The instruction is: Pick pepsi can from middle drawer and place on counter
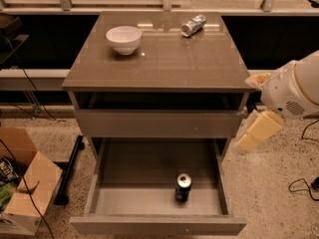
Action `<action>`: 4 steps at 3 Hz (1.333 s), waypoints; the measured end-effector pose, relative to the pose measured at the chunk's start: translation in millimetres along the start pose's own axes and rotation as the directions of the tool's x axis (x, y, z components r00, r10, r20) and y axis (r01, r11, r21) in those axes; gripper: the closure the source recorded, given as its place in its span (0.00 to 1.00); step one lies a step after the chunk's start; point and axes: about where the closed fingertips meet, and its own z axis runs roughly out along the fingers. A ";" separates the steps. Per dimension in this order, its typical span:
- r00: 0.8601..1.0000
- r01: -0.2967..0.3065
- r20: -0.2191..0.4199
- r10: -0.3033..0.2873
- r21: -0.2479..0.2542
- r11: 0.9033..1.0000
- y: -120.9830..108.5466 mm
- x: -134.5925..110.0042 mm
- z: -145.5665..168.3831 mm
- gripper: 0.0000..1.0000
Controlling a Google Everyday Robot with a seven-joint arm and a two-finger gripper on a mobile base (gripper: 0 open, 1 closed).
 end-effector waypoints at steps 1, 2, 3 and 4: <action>0.995 -0.040 0.088 0.042 -0.031 0.999 -3.4 18.5 28.8 0.00; 0.995 -0.045 0.091 0.049 -0.045 0.998 -2.6 20.2 36.7 0.00; 0.997 -0.058 0.053 0.061 -0.066 0.996 1.1 23.2 54.3 0.00; 0.993 -0.085 0.070 0.094 -0.114 0.990 13.8 33.2 90.9 0.00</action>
Offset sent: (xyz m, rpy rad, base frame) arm 0.0080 -0.0041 -0.0294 0.0899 0.0055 -0.0025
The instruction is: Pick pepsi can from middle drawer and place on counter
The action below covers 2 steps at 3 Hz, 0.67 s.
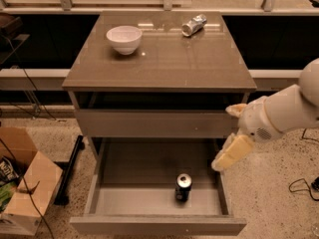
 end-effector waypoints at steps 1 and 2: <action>0.998 -0.042 0.045 0.044 -0.034 0.999 10.3 16.6 36.7 0.00; 0.991 -0.090 0.092 0.096 -0.074 0.993 23.0 33.7 80.4 0.00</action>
Offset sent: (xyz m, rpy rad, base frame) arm -0.0125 0.0436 -0.1499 0.2291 0.1041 -0.0625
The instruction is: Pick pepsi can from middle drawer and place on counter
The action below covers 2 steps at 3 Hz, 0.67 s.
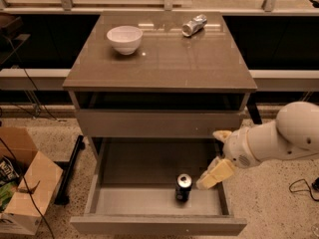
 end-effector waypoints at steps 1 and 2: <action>0.998 -0.058 0.035 0.059 -0.032 0.998 2.3 20.9 41.2 0.00; 0.993 -0.097 0.056 0.102 -0.086 0.992 4.9 38.2 80.1 0.00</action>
Offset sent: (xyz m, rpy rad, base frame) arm 0.0040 0.0402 -0.1356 0.1746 0.1545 -0.0253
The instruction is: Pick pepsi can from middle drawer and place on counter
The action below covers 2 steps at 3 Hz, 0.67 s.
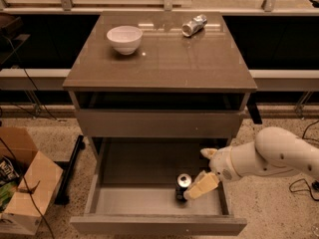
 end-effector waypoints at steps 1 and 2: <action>1.000 -0.012 0.003 0.012 -0.014 1.000 0.0 5.7 8.2 0.00; 0.997 -0.045 -0.068 0.043 -0.019 0.999 -1.6 19.2 30.2 0.00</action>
Offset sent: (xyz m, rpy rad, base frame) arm 0.0059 0.0054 -0.0378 -0.0923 0.1039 -0.0254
